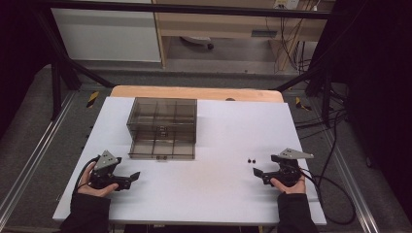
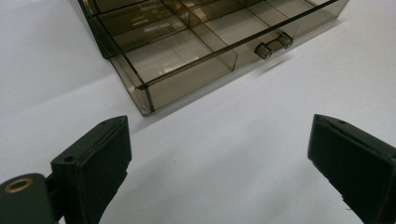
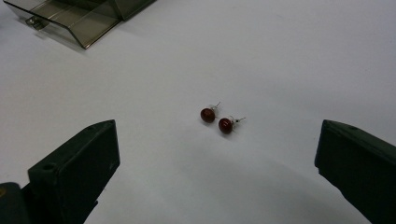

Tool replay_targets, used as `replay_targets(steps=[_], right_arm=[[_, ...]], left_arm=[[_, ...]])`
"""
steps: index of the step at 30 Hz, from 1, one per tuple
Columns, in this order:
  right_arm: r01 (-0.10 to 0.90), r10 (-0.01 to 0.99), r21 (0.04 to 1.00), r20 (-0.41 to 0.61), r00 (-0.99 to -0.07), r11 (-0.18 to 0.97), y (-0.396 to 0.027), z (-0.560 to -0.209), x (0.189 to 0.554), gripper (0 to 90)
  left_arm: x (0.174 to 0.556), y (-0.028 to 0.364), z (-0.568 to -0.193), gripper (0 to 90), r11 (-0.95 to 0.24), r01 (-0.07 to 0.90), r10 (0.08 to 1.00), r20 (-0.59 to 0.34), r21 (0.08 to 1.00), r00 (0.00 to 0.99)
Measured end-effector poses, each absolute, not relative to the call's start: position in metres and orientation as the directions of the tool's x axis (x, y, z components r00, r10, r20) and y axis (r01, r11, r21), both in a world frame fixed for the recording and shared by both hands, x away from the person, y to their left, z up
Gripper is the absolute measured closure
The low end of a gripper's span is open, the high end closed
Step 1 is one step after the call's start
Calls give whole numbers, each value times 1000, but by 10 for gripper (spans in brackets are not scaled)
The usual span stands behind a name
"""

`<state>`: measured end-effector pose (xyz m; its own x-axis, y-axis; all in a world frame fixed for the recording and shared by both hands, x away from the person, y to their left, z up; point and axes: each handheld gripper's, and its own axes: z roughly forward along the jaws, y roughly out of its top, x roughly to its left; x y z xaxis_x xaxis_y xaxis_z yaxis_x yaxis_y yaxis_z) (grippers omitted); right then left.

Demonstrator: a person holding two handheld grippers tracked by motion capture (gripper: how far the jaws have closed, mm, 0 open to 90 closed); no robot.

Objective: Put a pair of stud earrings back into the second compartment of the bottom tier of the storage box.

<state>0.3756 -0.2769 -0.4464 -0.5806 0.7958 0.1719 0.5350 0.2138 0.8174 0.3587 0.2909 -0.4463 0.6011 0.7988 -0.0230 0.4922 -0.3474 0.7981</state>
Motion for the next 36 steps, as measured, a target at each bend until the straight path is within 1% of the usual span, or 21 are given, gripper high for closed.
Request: replay_targets(steps=[10, 23, 29, 36], right_arm=[[551, 831, 807, 145, -537, 215, -274, -444, 381, 6], [557, 851, 793, 96, -516, 249, -268, -437, 391, 13], [558, 854, 790, 88, -513, 254, -265, -433, 399, 32], [580, 870, 772, 73, -488, 260, -261, -431, 410, 67]], left_arm=[[360, 293, -448, 62, -347, 506, 802, -30, 790, 597], [361, 294, -450, 62, -349, 511, 801, -34, 785, 598], [360, 294, -449, 62, -343, 512, 805, -34, 788, 592], [361, 295, -450, 62, -337, 514, 807, -39, 789, 589]])
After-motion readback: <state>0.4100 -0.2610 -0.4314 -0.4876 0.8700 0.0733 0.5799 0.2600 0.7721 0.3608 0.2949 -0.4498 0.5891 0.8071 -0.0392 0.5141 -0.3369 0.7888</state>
